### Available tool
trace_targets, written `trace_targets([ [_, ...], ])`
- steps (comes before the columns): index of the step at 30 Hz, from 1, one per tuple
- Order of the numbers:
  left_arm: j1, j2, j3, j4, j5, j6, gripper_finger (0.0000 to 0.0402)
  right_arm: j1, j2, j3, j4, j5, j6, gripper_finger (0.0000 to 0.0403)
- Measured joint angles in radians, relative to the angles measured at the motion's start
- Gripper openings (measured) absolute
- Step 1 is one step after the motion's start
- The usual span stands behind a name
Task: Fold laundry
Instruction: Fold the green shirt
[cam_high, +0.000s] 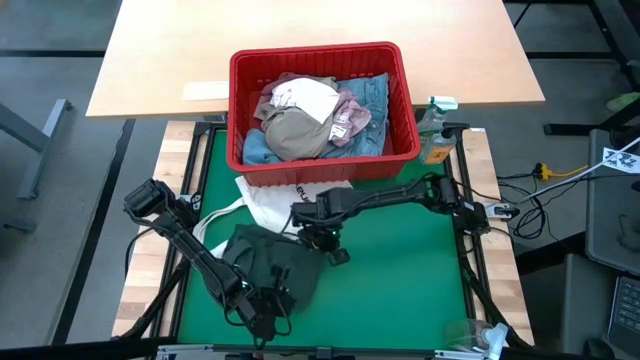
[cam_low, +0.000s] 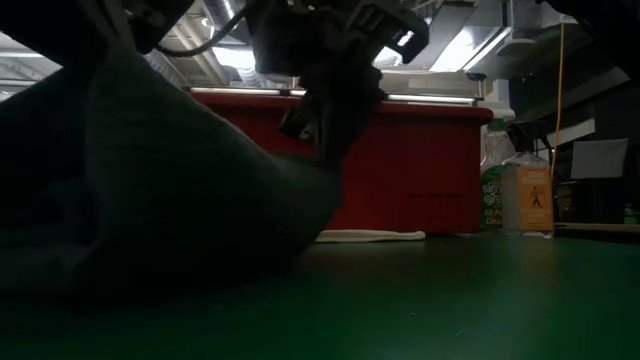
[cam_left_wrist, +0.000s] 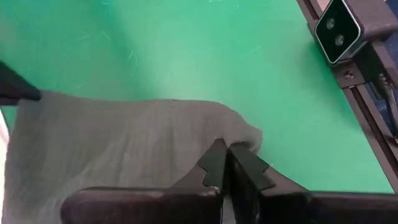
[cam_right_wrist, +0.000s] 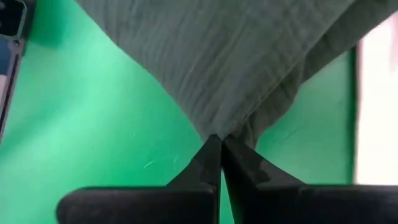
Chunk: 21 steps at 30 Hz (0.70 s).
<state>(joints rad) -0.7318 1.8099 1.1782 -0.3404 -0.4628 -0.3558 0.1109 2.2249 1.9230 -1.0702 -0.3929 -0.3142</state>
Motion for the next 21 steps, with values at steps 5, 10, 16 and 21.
trace_targets([
  [5, 0.006, 0.0, 0.0, 0.001, 0.003, -0.001, 0.0049, 0.018, 0.0, -0.001, -0.015, 0.011, 0.015, 0.0014],
  [10, 0.006, 0.0, 0.0, 0.001, 0.005, 0.0, 0.0094, 0.026, 0.0, -0.001, -0.038, 0.017, 0.02, 0.0015],
  [16, 0.004, 0.0, 0.0, -0.001, 0.012, -0.006, 0.0111, 0.027, 0.0, -0.001, -0.084, 0.023, 0.021, 0.003],
  [21, 0.004, 0.0, 0.0, -0.003, 0.012, -0.006, 0.0111, 0.027, 0.0, -0.001, -0.094, 0.027, 0.021, 0.0093],
])
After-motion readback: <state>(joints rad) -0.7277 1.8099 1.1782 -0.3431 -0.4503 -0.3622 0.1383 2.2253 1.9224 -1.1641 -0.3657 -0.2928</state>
